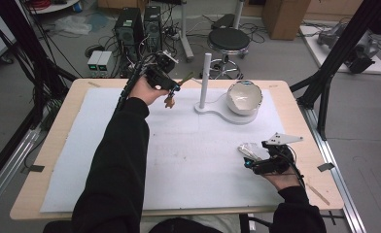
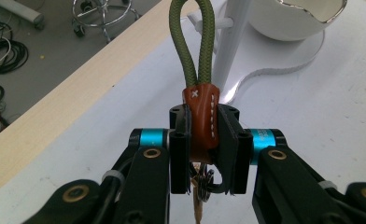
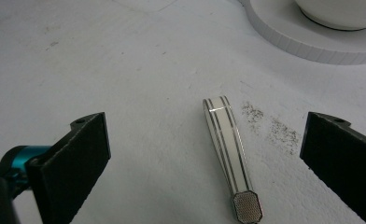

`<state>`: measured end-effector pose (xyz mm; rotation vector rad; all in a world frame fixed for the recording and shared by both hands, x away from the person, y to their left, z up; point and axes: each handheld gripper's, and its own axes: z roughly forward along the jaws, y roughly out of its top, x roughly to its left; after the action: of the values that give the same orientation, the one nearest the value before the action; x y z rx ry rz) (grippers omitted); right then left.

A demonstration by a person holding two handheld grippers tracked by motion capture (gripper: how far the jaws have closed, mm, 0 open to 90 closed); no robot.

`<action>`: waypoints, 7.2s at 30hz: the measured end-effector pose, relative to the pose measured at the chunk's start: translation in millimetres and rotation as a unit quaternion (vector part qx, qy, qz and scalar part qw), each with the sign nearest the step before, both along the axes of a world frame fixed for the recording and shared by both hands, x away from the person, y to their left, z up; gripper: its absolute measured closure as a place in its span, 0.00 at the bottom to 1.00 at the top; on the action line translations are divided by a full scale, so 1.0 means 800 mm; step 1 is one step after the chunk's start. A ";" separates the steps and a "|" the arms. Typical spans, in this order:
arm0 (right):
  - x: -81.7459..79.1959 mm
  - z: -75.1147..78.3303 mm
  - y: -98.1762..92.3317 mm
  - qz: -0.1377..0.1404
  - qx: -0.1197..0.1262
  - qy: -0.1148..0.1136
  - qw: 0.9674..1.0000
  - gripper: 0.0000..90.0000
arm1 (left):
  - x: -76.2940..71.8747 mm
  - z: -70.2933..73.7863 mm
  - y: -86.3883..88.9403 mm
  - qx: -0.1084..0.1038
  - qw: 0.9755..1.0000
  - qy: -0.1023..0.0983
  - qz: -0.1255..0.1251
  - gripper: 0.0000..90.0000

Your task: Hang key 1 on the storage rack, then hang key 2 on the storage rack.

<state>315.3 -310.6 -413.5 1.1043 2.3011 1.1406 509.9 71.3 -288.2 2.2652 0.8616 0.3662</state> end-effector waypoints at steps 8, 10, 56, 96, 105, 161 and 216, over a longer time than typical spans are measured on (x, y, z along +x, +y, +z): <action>0.000 -0.001 -0.001 0.000 0.001 0.002 1.000 0.01 | 0.005 -0.013 -0.013 0.008 1.000 0.007 -0.008 0.84; 0.000 -0.001 -0.001 0.000 0.000 0.001 1.000 0.01 | 0.006 -0.016 -0.015 0.007 1.000 0.008 -0.009 0.84; -0.001 -0.003 -0.003 0.001 0.008 0.005 1.000 0.01 | -0.035 -0.039 0.079 -0.111 0.993 0.036 0.022 0.02; 0.000 -0.008 0.000 -0.003 0.017 0.005 1.000 0.01 | -0.165 -0.099 0.205 -0.155 0.985 -0.033 0.063 0.02; 0.000 -0.009 0.000 -0.003 0.015 0.004 1.000 0.01 | -0.187 -0.103 0.217 -0.150 0.985 -0.047 0.071 0.02; 0.016 -0.014 -0.005 -0.014 -0.006 0.020 1.000 0.01 | -0.307 -0.177 0.292 -0.167 0.974 -0.089 0.122 0.02; 0.081 -0.007 0.022 0.076 -0.140 0.138 0.978 0.82 | -0.306 -0.178 0.282 -0.158 0.980 -0.089 0.084 0.02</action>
<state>380.3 -293.2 -418.8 1.0481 2.6981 0.7141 264.8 296.9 -430.8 1.8450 0.9474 0.4661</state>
